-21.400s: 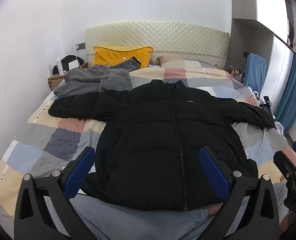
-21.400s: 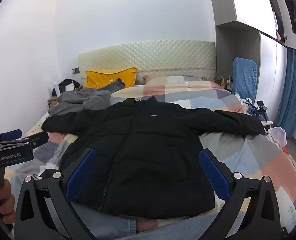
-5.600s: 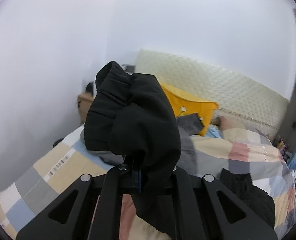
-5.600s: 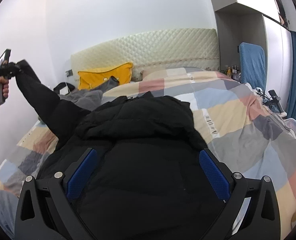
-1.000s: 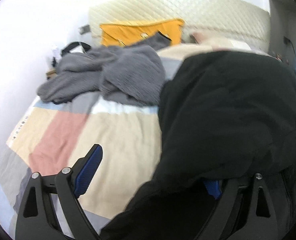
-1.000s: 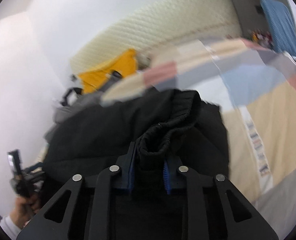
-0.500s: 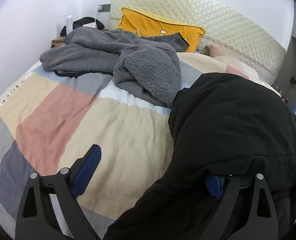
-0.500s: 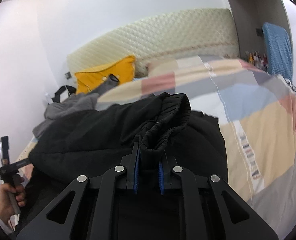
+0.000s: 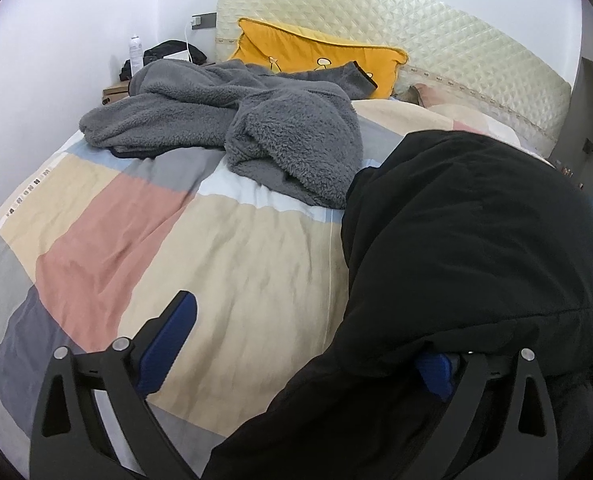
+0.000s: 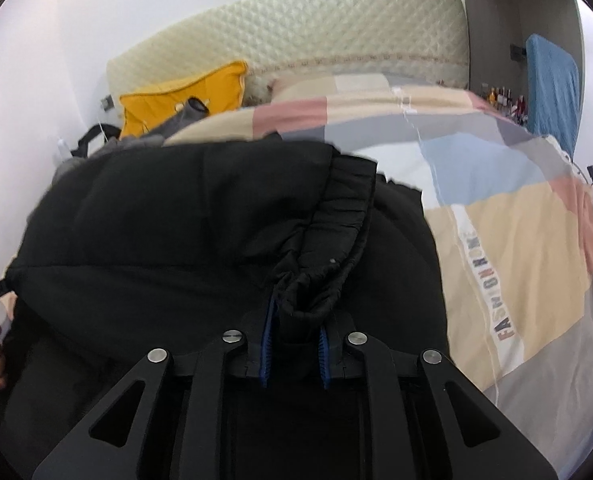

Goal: Fold large clothes

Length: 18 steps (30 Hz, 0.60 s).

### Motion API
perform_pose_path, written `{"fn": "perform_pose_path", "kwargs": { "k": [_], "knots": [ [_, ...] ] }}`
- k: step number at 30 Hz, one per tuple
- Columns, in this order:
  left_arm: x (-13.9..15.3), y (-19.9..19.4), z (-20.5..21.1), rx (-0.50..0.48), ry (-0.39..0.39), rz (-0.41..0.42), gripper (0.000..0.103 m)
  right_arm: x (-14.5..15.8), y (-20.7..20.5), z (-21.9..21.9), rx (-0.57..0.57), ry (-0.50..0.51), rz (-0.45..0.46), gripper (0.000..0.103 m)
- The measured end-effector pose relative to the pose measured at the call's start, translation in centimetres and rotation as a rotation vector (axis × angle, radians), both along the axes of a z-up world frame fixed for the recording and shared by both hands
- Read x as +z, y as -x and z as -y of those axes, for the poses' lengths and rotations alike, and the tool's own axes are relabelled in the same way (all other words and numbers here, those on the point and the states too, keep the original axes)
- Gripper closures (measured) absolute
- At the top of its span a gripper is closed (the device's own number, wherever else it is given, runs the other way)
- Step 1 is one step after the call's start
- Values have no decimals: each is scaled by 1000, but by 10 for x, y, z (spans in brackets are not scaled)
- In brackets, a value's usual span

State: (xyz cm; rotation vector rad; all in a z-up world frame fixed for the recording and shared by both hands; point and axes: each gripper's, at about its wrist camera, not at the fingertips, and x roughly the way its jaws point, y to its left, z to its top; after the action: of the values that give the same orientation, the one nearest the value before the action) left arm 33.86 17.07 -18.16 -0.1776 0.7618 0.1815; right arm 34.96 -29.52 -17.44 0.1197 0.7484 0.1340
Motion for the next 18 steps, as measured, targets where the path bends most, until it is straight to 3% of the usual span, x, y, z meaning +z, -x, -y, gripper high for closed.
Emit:
{"fn": "perform_pose_path", "kwargs": {
  "k": [3,11,14,16,18],
  "knots": [
    [-7,-4,-4,-13,47,-28,3,-10,-4,4,1,-19,-11,87],
    [-4,-2,5,-15,-24,-47,3,4,15,4,-27,-80,-3,77],
    [1,5,5,-27,-12,-58,3,16,34,2,-25,-94,13,61],
    [8,15,4,-38,7,-58,3,27,52,0,-16,-106,44,45],
    [15,27,5,-40,14,-49,3,38,68,-4,-5,-98,63,44]
  ]
}}
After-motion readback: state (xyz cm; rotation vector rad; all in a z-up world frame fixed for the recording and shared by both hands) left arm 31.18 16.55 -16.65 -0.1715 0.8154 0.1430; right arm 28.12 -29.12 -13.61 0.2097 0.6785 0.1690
